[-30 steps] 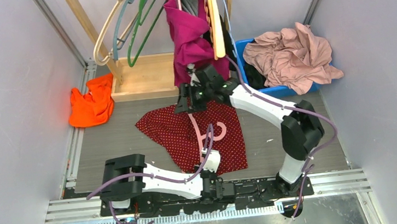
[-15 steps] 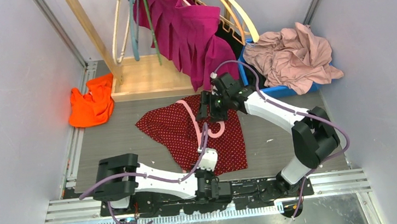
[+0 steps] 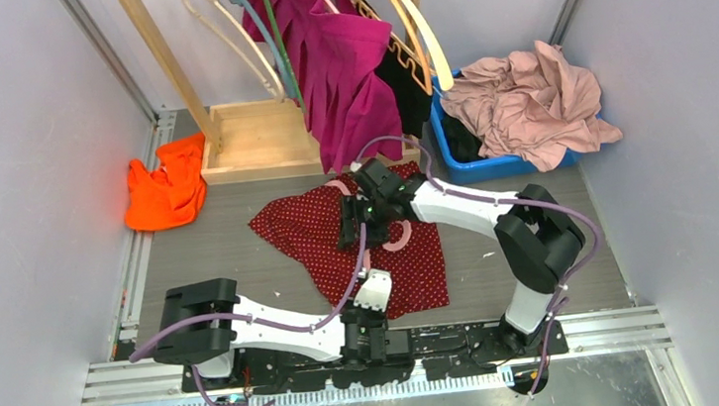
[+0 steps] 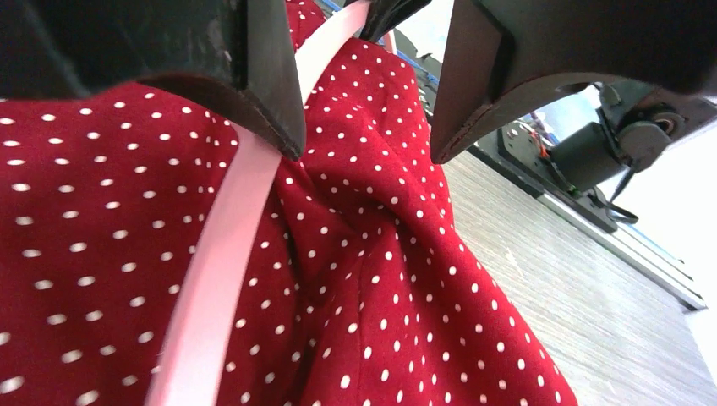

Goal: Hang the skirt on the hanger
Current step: Hang the skirt on the hanger.

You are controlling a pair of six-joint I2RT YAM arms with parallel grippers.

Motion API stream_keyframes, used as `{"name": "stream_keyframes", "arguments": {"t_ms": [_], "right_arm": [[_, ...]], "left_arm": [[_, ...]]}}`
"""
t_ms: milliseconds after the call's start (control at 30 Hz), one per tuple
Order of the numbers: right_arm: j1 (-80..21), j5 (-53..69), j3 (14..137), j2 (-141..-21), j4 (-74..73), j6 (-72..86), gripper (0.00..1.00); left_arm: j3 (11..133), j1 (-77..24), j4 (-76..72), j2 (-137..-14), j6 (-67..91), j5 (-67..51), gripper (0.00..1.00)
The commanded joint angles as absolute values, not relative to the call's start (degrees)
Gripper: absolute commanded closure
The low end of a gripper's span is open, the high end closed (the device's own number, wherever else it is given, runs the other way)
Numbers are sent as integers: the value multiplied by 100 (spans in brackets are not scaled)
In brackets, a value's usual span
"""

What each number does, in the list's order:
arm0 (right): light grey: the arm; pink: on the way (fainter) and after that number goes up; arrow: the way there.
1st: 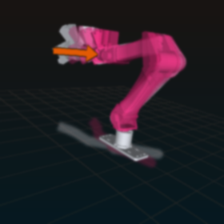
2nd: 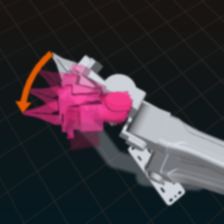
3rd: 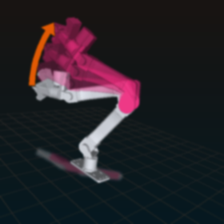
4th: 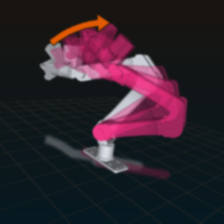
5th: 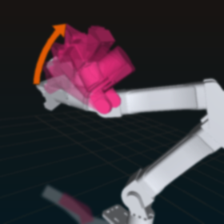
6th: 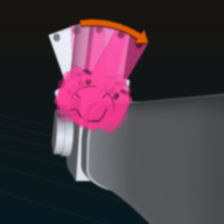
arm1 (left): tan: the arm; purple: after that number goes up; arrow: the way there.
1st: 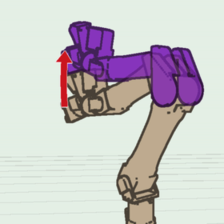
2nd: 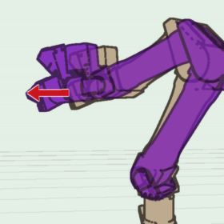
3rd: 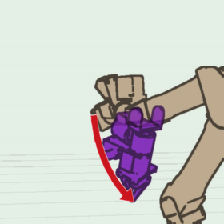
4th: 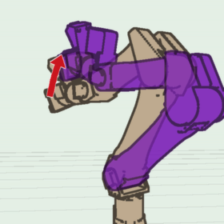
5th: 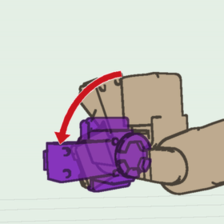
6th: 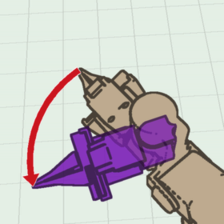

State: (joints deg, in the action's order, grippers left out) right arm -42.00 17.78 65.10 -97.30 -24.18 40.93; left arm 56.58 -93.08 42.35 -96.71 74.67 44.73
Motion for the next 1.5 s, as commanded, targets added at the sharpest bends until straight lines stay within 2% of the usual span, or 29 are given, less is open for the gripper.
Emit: {"name": "stream_keyframes", "arguments": {"t_ms": [0,100,167,200,233,333,367,400,433,467,500,633,767,1100,1467], "right_arm": [[-4410,1423,6709,-9751,-2564,4163,43],[-4442,1387,6567,-9644,-2502,4216,61],[-4441,1305,6541,-9528,-2596,4174,62],[-4432,1261,6504,-9448,-2623,4141,69],[-4418,1208,6481,-9367,-2650,4130,85],[-4380,1164,6425,-9128,-2674,4123,97],[-4371,1124,6440,-9078,-2722,4121,98],[-4352,1091,6466,-9033,-2777,4107,98],[-4344,1048,6495,-8978,-2837,4101,91],[-4317,979,6529,-8903,-2903,4089,70],[-4296,897,6540,-8808,-2968,4056,60],[-4136,589,6567,-8409,-3258,3917,49],[-3860,654,6530,-8528,-3546,3788,39],[-3773,1405,6576,-9228,-3154,3923,34],[-4022,1643,6644,-9491,-2880,4100,35]], "left_arm": [[5637,-9284,3469,-9605,7614,4417,100],[5638,-9288,3473,-9638,7631,4399,100],[5619,-9284,3478,-9635,7661,4404,100],[5610,-9287,3487,-9628,7671,4410,100],[5608,-9283,3496,-9620,7685,4407,100],[5598,-9272,3503,-9619,7713,4413,100],[5611,-9272,3529,-9631,7716,4410,100],[5618,-9279,3549,-9626,7724,4412,100],[5616,-9273,3563,-9631,7738,4414,100],[5616,-9277,3599,-9630,7757,4420,100],[5616,-9272,3623,-9625,7760,4421,100],[5603,-9271,3668,-9649,7826,4405,100],[5640,-9271,3699,-9663,7812,4466,100],[5612,-9265,3657,-9573,7658,4515,100],[5580,-9265,3486,-9598,7591,4507,100]]}}
